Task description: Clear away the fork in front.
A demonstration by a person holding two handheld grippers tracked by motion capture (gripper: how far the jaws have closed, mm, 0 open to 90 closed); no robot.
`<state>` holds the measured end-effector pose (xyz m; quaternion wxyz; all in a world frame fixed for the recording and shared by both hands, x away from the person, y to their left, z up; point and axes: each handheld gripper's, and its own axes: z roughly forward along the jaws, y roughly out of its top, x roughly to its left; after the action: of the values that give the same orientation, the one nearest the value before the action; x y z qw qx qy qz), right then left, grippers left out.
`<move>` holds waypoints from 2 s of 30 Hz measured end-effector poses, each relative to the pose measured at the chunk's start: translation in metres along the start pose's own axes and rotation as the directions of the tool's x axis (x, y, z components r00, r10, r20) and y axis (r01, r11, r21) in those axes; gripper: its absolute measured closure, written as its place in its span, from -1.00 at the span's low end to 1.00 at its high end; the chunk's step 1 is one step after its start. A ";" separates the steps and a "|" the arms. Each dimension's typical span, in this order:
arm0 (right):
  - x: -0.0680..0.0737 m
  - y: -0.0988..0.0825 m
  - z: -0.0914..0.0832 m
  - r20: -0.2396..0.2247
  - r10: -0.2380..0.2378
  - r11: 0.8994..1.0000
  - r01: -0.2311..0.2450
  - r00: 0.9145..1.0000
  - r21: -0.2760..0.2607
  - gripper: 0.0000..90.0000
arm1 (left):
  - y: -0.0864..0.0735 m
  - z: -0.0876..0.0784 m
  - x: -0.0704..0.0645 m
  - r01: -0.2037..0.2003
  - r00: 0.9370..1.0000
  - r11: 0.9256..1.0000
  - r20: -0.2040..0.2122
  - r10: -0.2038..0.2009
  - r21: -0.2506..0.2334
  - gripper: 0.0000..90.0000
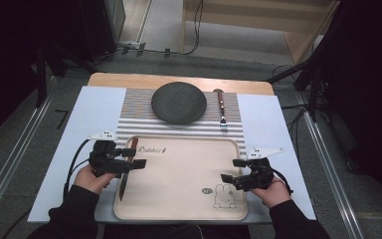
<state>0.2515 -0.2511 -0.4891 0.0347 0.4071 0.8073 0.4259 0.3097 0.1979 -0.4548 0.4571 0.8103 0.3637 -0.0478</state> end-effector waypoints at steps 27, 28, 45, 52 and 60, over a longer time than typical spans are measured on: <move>-0.012 0.014 0.001 -0.027 0.021 1.000 -0.022 0.999 -0.023 -0.61 | -0.010 -0.009 0.000 0.009 0.998 1.000 -0.064 -0.010 -0.011 -0.41; -0.012 0.015 0.002 -0.027 0.018 1.000 -0.019 0.999 -0.023 -0.60 | -0.011 -0.009 0.000 0.006 0.998 1.000 -0.068 -0.007 -0.009 -0.41; -0.031 0.038 0.008 0.034 0.054 0.996 -0.051 0.998 -0.075 -0.61 | -0.012 -0.013 0.002 0.011 0.997 1.000 -0.072 -0.013 -0.017 -0.41; -0.043 0.047 0.012 0.056 0.097 0.991 -0.091 0.994 -0.096 -0.56 | -0.012 -0.013 0.002 0.014 0.998 1.000 -0.065 -0.015 -0.019 -0.41; -0.053 0.053 0.016 0.084 0.114 0.989 -0.105 0.990 -0.107 -0.55 | -0.012 -0.013 0.004 0.025 0.998 0.999 -0.058 -0.027 -0.030 -0.41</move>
<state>0.3265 -0.2605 -0.4763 0.0682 0.4675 0.7584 0.4490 0.3021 0.2145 -0.4570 0.4574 0.7998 0.3879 -0.0247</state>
